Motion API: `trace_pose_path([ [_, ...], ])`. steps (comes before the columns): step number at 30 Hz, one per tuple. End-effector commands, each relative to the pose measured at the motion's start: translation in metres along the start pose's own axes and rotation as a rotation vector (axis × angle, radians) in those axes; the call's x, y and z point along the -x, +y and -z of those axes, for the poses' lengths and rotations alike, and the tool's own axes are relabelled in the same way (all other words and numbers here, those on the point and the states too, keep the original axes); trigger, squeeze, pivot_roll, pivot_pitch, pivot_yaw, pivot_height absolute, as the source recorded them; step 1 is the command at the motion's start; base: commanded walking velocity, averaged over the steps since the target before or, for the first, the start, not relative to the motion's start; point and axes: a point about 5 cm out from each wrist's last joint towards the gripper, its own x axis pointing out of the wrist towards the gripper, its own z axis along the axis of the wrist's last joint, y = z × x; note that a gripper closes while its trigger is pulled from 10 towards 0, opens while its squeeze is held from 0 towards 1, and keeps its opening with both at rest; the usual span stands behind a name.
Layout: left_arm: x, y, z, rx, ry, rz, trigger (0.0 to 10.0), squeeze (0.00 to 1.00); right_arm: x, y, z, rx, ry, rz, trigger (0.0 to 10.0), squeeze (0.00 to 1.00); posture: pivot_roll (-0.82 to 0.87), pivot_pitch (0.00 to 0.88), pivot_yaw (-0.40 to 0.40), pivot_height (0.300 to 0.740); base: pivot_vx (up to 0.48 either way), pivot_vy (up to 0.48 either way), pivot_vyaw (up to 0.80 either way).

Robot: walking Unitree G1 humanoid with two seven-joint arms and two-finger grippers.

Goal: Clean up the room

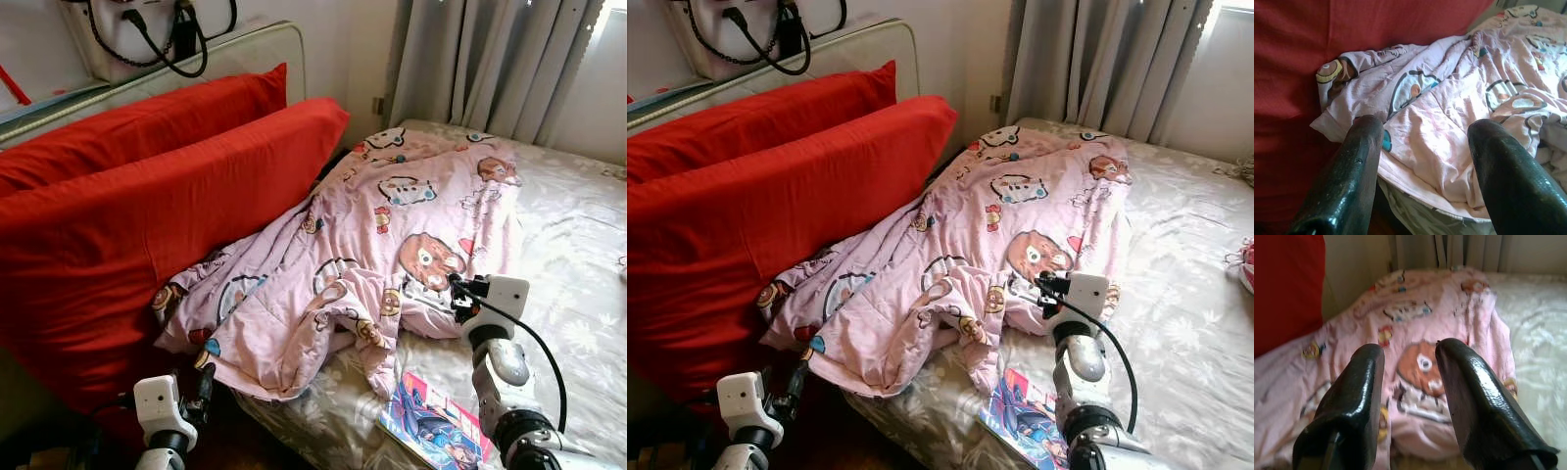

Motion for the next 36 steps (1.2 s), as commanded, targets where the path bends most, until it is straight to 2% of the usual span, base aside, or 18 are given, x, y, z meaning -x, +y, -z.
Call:
trace_pose_path([
  [1,0.000,0.002,0.000,0.010,-0.004,-0.008,10.0,0.00,-0.008,0.003,-0.016,-0.007,-0.067,0.000,10.0,0.00,0.01,0.000,0.019,0.740,0.000,0.000,0.00],
  [2,-0.043,-0.007,-0.049,-0.046,-0.167,0.030,10.0,0.00,-0.009,0.004,-0.019,-0.010,-0.075,-0.003,10.0,0.00,0.01,0.000,0.019,0.740,0.000,0.000,0.00],
  [3,-0.070,-0.016,-0.089,-0.085,-0.291,0.052,10.0,0.00,-0.010,0.005,-0.020,-0.013,-0.079,-0.004,10.0,0.00,0.01,0.000,0.019,0.740,0.000,0.000,0.00],
  [4,-0.099,-0.032,-0.153,-0.107,-0.467,0.081,10.0,0.00,-0.012,0.007,-0.025,-0.019,-0.095,-0.014,10.0,0.00,0.01,0.000,0.016,0.740,0.000,0.000,0.00],
  [7,-0.104,-0.041,-0.175,-0.105,-0.555,0.100,10.0,0.00,-0.014,0.010,-0.027,-0.022,-0.102,-0.021,10.0,0.00,0.02,0.000,0.015,0.740,0.000,0.000,0.00],
  [13,-0.105,-0.050,-0.182,-0.083,-0.584,0.137,10.0,0.00,-0.012,0.012,-0.022,-0.021,-0.083,-0.021,10.0,0.00,0.01,0.000,0.016,0.740,0.000,0.000,0.00],
  [17,-0.107,-0.051,-0.177,-0.077,-0.543,0.138,10.0,0.00,-0.011,0.012,-0.021,-0.019,-0.085,-0.013,10.0,0.00,0.02,0.000,0.014,0.740,0.000,0.000,0.00],
  [21,-0.105,-0.050,-0.148,-0.063,-0.403,0.133,10.0,0.00,-0.017,0.014,-0.032,-0.027,-0.113,-0.026,10.0,0.00,0.03,0.000,0.010,0.740,0.000,0.000,0.00],
  [23,-0.104,-0.049,-0.142,-0.045,-0.380,0.134,10.0,0.00,-0.018,0.015,-0.033,-0.024,-0.114,-0.030,10.0,0.00,0.03,0.000,0.008,0.740,0.000,0.000,0.00],
  [26,-0.097,-0.040,-0.110,0.009,-0.226,0.095,10.0,0.00,-0.023,0.019,-0.044,0.002,-0.138,-0.050,10.0,0.00,0.05,0.000,-0.006,0.740,0.000,0.000,0.00],
  [27,-0.097,-0.040,-0.109,-0.032,-0.216,0.116,10.0,0.00,-0.024,0.021,-0.046,-0.002,-0.145,-0.056,10.0,0.00,0.04,0.000,0.002,0.740,0.000,0.000,0.00],
  [28,-0.096,-0.040,-0.109,-0.067,-0.212,0.134,10.0,0.00,-0.025,0.022,-0.047,-0.005,-0.150,-0.061,10.0,0.00,0.04,0.000,0.002,0.740,0.000,0.000,0.00],
  [30,-0.099,-0.032,-0.120,-0.014,-0.263,0.070,10.0,0.00,-0.029,0.026,-0.056,0.002,-0.174,-0.089,10.0,0.00,0.05,0.000,-0.005,0.740,0.000,0.000,0.00],
  [32,-0.101,-0.028,-0.132,-0.011,-0.318,0.047,10.0,0.00,-0.032,0.031,-0.062,0.007,-0.187,-0.111,10.0,0.00,0.04,0.000,-0.002,0.740,0.000,0.000,0.00],
  [33,-0.102,-0.030,-0.136,-0.013,-0.335,0.057,10.0,0.00,-0.033,0.033,-0.064,0.011,-0.188,-0.117,10.0,0.00,0.04,0.000,-0.002,0.740,0.000,0.000,0.00],
  [35,-0.104,-0.047,-0.146,-0.052,-0.395,0.133,10.0,0.00,-0.035,0.037,-0.066,0.021,-0.183,-0.128,10.0,0.00,0.04,0.000,0.002,0.740,0.000,0.000,0.00],
  [36,-0.104,-0.047,-0.146,-0.052,-0.395,0.133,10.0,0.00,-0.035,0.037,-0.066,0.021,-0.183,-0.128,10.0,0.00,0.04,0.000,0.002,0.740,0.000,0.000,0.00],
])
